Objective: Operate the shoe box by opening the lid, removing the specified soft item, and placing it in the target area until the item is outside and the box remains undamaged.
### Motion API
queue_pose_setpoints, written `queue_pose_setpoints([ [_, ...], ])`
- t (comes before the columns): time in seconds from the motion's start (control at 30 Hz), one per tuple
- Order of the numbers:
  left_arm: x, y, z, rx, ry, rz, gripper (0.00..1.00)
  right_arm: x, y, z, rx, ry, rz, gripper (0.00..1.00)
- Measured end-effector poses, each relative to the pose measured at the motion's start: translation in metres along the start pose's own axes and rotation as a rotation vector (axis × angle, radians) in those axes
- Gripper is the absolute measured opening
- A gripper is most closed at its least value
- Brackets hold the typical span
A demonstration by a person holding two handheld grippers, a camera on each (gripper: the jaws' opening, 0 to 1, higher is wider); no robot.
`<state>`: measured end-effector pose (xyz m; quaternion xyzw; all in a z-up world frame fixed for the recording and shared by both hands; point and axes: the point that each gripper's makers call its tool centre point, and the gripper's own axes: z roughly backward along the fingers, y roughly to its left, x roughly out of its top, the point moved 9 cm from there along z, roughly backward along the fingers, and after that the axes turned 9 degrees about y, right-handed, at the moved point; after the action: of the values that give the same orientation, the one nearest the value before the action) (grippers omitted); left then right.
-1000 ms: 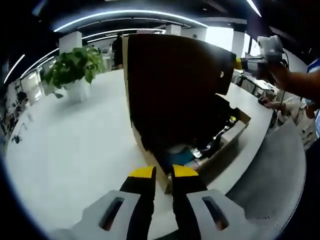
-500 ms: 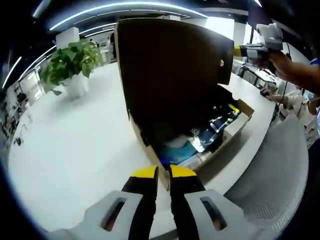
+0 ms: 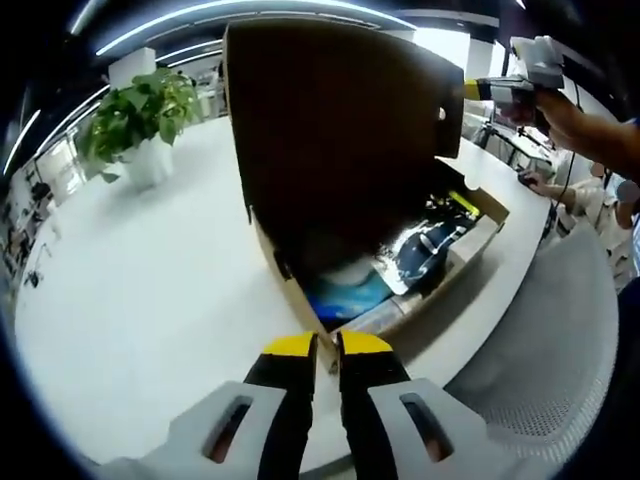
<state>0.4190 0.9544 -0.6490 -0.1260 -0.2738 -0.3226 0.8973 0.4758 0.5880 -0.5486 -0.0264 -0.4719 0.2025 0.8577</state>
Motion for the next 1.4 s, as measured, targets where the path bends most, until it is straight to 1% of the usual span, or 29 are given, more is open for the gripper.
queue_pose_setpoints([
  [0.23, 0.0, 0.001, 0.0, 0.0, -0.001, 0.002, 0.04, 0.007, -0.009, -0.015, 0.006, 0.01, -0.015, 0.0],
  [0.6, 0.0, 0.0, 0.0, -0.004, -0.007, 0.011, 0.04, 0.013, -0.019, -0.036, 0.014, 0.034, -0.048, 0.0],
  [0.87, -0.001, 0.001, 0.001, -0.005, -0.002, 0.008, 0.04, 0.014, -0.024, -0.05, 0.016, 0.047, -0.053, 0.0],
  [1.27, -0.001, 0.001, 0.0, -0.016, 0.0, 0.003, 0.04, 0.014, -0.031, -0.079, 0.015, 0.08, -0.063, 0.0],
  [1.4, -0.001, 0.001, 0.0, -0.018, 0.001, -0.005, 0.04, 0.011, -0.035, -0.089, 0.017, 0.089, -0.067, 0.0],
])
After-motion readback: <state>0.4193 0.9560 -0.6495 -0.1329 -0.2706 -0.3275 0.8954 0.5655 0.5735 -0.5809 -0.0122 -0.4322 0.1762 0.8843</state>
